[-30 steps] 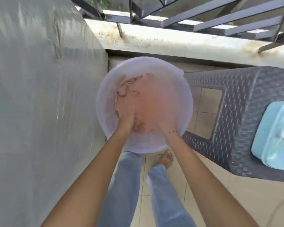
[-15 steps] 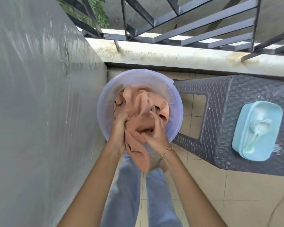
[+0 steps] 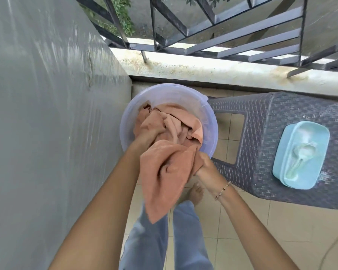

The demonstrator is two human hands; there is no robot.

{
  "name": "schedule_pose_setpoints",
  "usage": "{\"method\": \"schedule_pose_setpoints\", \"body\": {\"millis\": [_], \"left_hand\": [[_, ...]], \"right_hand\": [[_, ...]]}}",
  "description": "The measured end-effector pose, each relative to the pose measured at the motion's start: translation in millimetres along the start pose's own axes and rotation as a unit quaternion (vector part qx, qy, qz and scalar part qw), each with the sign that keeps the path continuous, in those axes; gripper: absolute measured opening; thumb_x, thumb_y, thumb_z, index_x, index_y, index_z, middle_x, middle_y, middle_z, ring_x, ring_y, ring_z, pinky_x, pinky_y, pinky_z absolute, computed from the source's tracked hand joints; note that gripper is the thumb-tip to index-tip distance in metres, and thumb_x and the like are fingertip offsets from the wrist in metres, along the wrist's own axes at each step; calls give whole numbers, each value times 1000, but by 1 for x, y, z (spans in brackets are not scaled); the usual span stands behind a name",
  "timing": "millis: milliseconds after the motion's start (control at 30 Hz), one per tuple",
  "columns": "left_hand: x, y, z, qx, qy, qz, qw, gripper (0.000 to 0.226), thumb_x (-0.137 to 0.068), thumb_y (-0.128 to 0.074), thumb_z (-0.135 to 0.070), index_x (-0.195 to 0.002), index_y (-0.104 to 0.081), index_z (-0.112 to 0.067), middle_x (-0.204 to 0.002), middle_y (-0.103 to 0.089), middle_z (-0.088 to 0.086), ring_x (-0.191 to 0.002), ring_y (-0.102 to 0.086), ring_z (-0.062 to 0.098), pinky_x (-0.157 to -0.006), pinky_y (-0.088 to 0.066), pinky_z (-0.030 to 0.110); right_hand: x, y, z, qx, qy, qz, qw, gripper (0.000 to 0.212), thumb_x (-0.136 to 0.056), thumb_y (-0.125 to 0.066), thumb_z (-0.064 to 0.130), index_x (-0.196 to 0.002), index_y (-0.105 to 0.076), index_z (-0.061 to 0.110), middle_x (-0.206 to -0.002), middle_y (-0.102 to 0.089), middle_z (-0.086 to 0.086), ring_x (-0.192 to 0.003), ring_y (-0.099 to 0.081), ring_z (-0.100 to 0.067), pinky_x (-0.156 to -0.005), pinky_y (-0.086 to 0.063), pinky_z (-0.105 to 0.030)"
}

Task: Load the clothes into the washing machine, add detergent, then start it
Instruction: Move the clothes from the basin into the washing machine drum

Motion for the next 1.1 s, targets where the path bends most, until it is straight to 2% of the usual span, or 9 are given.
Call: {"method": "schedule_pose_setpoints", "body": {"millis": [167, 367, 467, 567, 633, 700, 833, 967, 1100], "left_hand": [[-41, -4, -32, -211, 0, -153, 966, 29, -84, -41, -19, -94, -68, -23, -74, -65, 5, -45, -53, 16, -47, -43, 27], [22, -29, -13, -218, -30, -19, 975, 23, -81, -50, -14, -82, -73, -14, -70, -65, 1, -56, -56, 12, -50, -43, 16], [38, -31, -5, -133, 29, 88, 987, 38, -75, -53, -41, -86, -73, -11, -77, -64, 12, -47, -52, 12, -46, -39, 16], [21, -8, -1, -66, -10, 6, 998, 29, -91, -50, -35, -83, -71, -17, -70, -64, 3, -56, -57, 16, -42, -45, 23], [-2, 15, 4, -310, -102, -102, 940, 19, -88, -59, -11, -107, -62, -12, -102, -64, 7, -93, -58, 26, -79, -54, 40], [-26, 34, 18, -584, -135, -56, 799, 68, -77, -64, -6, -140, -39, -9, -143, -39, 14, -132, -36, 32, -108, -33, 47], [-54, 44, 31, -735, -104, 58, 667, 89, -79, -68, -40, -152, -18, -27, -160, -13, 3, -148, -6, 31, -117, -5, 57], [-56, 49, -5, -605, -162, -125, 769, 35, -86, -43, -22, -114, -64, -19, -115, -67, 13, -117, -53, 36, -108, -29, 45], [-14, 20, -24, -359, -121, -104, 920, 25, -86, -44, -13, -92, -64, -28, -82, -71, -4, -78, -64, 17, -68, -51, 26]], "right_hand": [[-25, 53, -4, -62, -60, -300, 950, 39, -89, -52, -2, -124, -51, 15, -114, -63, -7, -106, -59, -18, -91, -49, -31], [-34, 29, 12, 219, 13, 81, 972, 109, -61, -82, 14, -140, -10, 36, -129, -47, -5, -114, -52, -10, -98, -46, -26], [-28, 25, 15, 210, 45, 66, 975, 74, -70, -74, 0, -130, -41, 28, -118, -56, -4, -98, -59, 2, -91, -47, -14], [-17, 30, 9, 66, -26, -43, 997, 20, -82, -68, 7, -101, -66, 14, -99, -69, -8, -82, -67, -12, -77, -56, -34], [-12, 32, 3, -78, -97, -97, 987, 11, -82, -67, 15, -93, -70, 17, -90, -72, -5, -81, -66, -23, -78, -51, -48], [-9, 31, 2, -158, -113, -95, 976, 14, -78, -68, 14, -91, -71, 16, -86, -72, -5, -80, -67, -21, -76, -53, -40], [-4, 47, 11, -298, -101, -40, 948, 34, -78, -50, 8, -52, -70, 17, -56, -68, 2, -55, -67, -9, -56, -55, -20], [-9, 77, 21, -184, -71, -83, 977, 7, -69, -69, 17, -70, -75, 21, -70, -73, 4, -69, -70, -9, -68, -56, -25], [-15, 80, 21, 95, 12, -56, 994, 84, -45, -89, 46, -120, -51, 40, -108, -67, 17, -101, -63, 1, -86, -49, -24]]}}
Point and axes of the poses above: each hand's wrist, its own x-axis away from the middle knuckle, its own y-axis out of the back of the hand, z = x × y, the point moved 2 cm from there along -x, towards the middle knuckle
